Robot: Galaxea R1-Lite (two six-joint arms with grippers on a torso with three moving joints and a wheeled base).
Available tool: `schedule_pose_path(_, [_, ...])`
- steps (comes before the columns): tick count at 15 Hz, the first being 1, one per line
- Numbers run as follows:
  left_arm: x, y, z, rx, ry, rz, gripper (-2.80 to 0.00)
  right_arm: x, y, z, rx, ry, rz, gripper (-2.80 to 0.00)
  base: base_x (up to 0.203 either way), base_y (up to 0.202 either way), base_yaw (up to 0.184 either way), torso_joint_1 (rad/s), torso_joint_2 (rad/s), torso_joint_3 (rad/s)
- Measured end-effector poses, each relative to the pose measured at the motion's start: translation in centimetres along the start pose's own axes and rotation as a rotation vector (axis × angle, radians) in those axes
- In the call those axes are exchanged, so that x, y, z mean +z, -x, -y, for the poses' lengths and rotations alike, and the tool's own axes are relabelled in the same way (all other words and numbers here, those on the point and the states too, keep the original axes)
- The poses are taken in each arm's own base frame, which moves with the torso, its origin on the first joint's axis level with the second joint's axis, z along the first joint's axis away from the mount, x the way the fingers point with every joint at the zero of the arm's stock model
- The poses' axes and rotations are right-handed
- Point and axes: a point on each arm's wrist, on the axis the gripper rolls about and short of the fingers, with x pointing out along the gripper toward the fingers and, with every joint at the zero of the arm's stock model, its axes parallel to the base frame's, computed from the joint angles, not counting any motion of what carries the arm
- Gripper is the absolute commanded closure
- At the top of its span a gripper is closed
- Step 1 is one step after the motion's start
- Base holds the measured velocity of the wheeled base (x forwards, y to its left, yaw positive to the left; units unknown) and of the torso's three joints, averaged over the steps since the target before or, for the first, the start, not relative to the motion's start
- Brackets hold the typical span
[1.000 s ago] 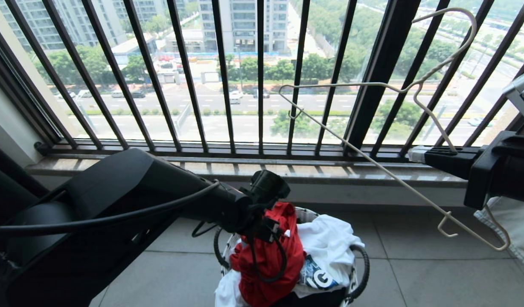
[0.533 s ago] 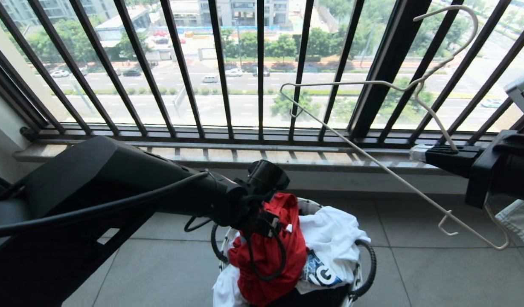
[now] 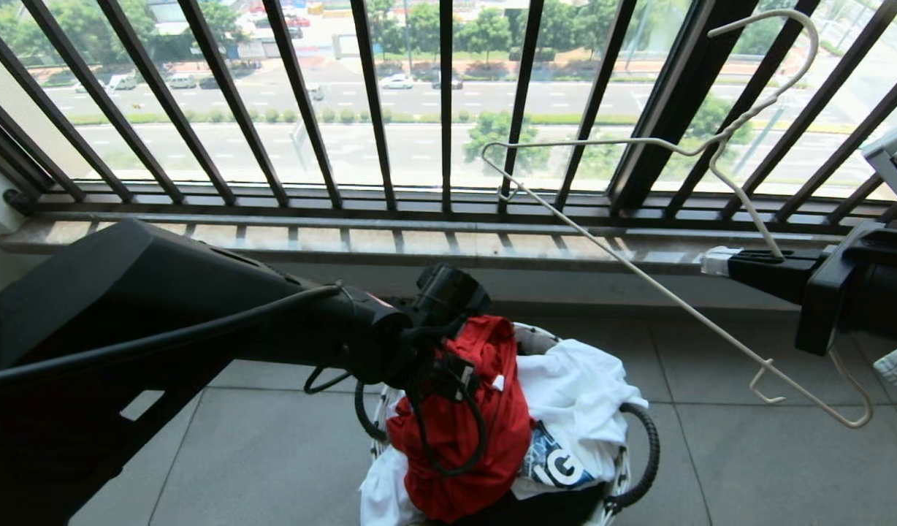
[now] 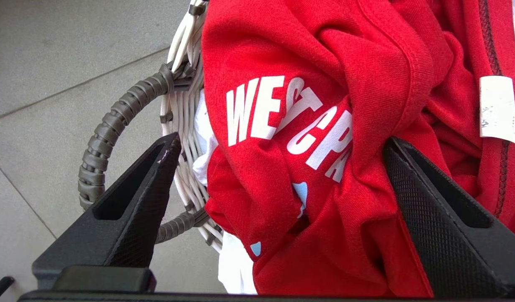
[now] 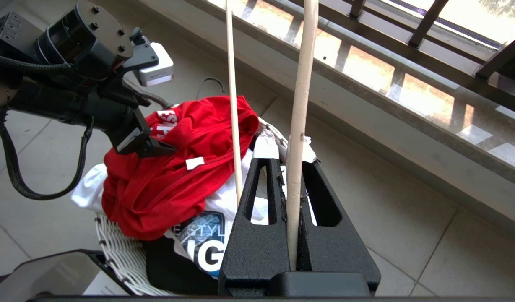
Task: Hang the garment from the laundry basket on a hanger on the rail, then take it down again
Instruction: Pick up clothes from the basket
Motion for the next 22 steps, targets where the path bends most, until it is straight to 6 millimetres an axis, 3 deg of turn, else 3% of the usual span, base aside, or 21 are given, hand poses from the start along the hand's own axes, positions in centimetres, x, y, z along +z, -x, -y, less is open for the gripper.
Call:
schedule_pose_path(6, [0.3,1.7,0.2,-0.022,0.024,0.029,-2.8,0.0,0.0,0.0,0.0,0.0,0.0,0.0,0.0,0.0,0.0,0.001,0.0,-0.004])
schedule_pose_path(11, [0.3,0.7,0.6,-0.017,0.029,0.054,-2.8,0.0,0.0,0.0,0.001,0.0,0.0,0.0,0.0,0.0,0.0,0.0,0.0,0.0])
schedule_pose_path(12, [0.2,0.4,0.7,-0.016,0.028,0.054,0.0,0.0,0.0,0.0,0.0,0.001,0.0,0.0,0.0,0.0,0.0,0.0,0.0,0.0])
schedule_pose_path(22, [0.1,0.6,0.4,0.052,0.027,0.061,0.0,0.0,0.0,0.0,0.0,0.0,0.0,0.0,0.0,0.0,0.0,0.0,0.0,0.0])
